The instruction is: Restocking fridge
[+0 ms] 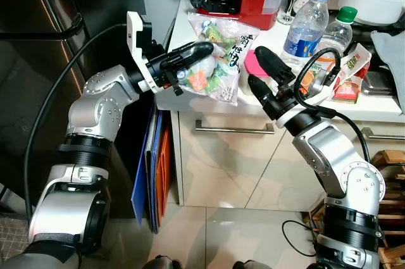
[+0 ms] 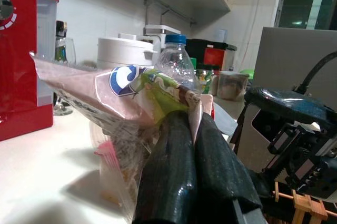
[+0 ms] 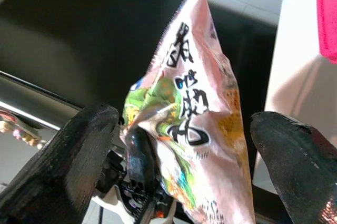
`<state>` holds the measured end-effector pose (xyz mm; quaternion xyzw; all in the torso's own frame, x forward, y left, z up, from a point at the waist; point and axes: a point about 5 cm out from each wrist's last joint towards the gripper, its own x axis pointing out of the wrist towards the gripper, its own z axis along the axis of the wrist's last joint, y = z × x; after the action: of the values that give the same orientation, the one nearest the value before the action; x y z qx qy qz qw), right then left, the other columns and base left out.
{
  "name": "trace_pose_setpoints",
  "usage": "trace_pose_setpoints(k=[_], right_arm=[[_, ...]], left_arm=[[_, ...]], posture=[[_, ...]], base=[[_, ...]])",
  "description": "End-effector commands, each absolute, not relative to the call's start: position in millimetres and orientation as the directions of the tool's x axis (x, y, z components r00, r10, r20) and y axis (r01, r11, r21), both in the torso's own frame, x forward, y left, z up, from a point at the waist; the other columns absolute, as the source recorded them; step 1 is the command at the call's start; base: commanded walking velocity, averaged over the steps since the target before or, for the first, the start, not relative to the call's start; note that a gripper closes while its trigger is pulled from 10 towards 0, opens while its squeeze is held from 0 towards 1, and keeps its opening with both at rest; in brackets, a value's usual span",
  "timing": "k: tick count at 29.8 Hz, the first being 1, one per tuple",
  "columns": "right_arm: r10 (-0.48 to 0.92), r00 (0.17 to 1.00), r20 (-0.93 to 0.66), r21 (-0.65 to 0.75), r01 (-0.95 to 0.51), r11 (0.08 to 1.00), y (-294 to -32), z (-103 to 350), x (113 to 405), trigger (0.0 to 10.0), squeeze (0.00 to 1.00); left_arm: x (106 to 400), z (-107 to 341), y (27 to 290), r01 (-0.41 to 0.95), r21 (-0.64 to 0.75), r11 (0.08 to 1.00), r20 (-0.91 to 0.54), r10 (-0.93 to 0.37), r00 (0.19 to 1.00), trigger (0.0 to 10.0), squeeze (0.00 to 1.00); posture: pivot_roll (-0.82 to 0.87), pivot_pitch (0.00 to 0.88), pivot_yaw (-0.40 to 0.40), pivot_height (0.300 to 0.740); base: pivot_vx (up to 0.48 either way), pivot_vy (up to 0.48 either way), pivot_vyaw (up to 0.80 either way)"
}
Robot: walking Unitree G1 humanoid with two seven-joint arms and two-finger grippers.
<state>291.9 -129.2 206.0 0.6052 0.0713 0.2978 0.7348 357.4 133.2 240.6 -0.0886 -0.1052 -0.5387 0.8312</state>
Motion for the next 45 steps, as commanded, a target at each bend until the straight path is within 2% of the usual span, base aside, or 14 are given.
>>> trace_pose_setpoints(k=[1, 6, 15, 22, 25, 29, 30, 31, 32, 40, 45], right_arm=[[0.557, 0.796, 0.236, 0.932, -0.347, 0.102, -125.1, 205.3, 288.5, 10.0, 0.00], [0.598, 0.780, 0.185, 0.935, -0.326, 0.136, -120.4, 197.9, 294.3, 10.0, 0.00], [0.625, 0.755, 0.199, 0.933, -0.341, 0.116, -108.9, 202.9, 301.4, 10.0, 0.00], [0.607, 0.774, 0.181, 0.926, -0.342, 0.160, -110.5, 199.5, 308.2, 10.0, 0.00], [0.564, 0.809, 0.163, 0.906, -0.350, 0.239, -119.2, 198.3, 315.2, 10.0, 0.00], [0.542, 0.825, 0.162, 0.902, -0.347, 0.258, -124.8, 198.0, 319.6, 10.0, 0.00], [0.540, 0.825, 0.165, 0.899, -0.350, 0.262, -125.7, 198.1, 321.1, 6.4, 0.00], [0.540, 0.825, 0.165, 0.899, -0.350, 0.262, -125.7, 198.1, 321.1, 6.4, 0.00], [0.536, 0.828, 0.166, 0.899, -0.350, 0.262, -126.3, 198.0, 322.8, 0.0, 0.00], [0.539, 0.819, 0.194, 0.893, -0.375, 0.247, -125.3, 198.5, 324.2, 0.0, 0.00], [0.569, 0.788, 0.236, 0.889, -0.411, 0.201, -120.7, 201.1, 319.7, 0.0, 0.00]], left_arm=[[358.9, 254.9, 133.3, 0.917, 0.003, 0.398, 0.318, -0.870, 0.377, 0.0, 0.00], [356.9, 253.7, 123.9, 0.934, -0.001, 0.358, 0.335, -0.880, 0.337, 0.0, 0.00], [347.2, 246.3, 112.1, 0.957, -0.023, 0.289, 0.336, -0.900, 0.279, 0.0, 0.00], [339.5, 241.1, 106.6, 0.972, -0.041, 0.233, 0.327, -0.916, 0.234, 0.0, 0.00], [335.0, 239.6, 105.6, 0.976, -0.048, 0.214, 0.327, -0.920, 0.218, 0.0, 0.00], [333.2, 238.7, 107.3, 0.977, -0.055, 0.208, 0.328, -0.920, 0.214, 0.0, 0.00], [332.1, 238.4, 107.2, 0.977, -0.057, 0.203, 0.328, -0.921, 0.211, 0.0, 0.00], [332.1, 238.4, 107.2, 0.977, -0.057, 0.203, 0.328, -0.921, 0.211, 0.0, 0.00], [331.2, 238.3, 106.4, 0.979, -0.060, 0.196, 0.329, -0.922, 0.205, 0.0, 0.00], [327.3, 239.5, 104.6, 0.983, -0.074, 0.170, 0.342, -0.921, 0.185, 0.0, 0.00], [326.4, 240.0, 105.0, 0.983, -0.090, 0.161, 0.356, -0.916, 0.183, 0.0, 0.00]], posture=[[-0.13, 0.000, -0.017, 0.740], [-0.13, 0.000, -0.026, 0.740], [-0.11, 0.000, -0.032, 0.740], [-0.11, 0.000, -0.032, 0.740], [-0.11, 0.000, -0.036, 0.740], [-0.11, 0.000, -0.037, 0.740], [-0.10, 0.000, -0.038, 0.740], [-0.10, 0.000, -0.038, 0.740], [-0.10, 0.000, -0.038, 0.740], [-0.10, 0.000, -0.035, 0.740], [-0.10, 0.000, -0.037, 0.740]], base=[[0.000, 0.000, 0.00], [0.000, 0.000, 0.00], [0.000, 0.000, 0.00], [0.000, 0.000, 0.00], [0.000, 0.000, 0.00], [0.000, 0.000, 0.00], [0.000, 0.000, 0.00], [0.000, 0.000, 0.00], [0.000, 0.000, 0.00], [0.000, 0.000, 0.00], [0.000, 0.000, 0.00]])
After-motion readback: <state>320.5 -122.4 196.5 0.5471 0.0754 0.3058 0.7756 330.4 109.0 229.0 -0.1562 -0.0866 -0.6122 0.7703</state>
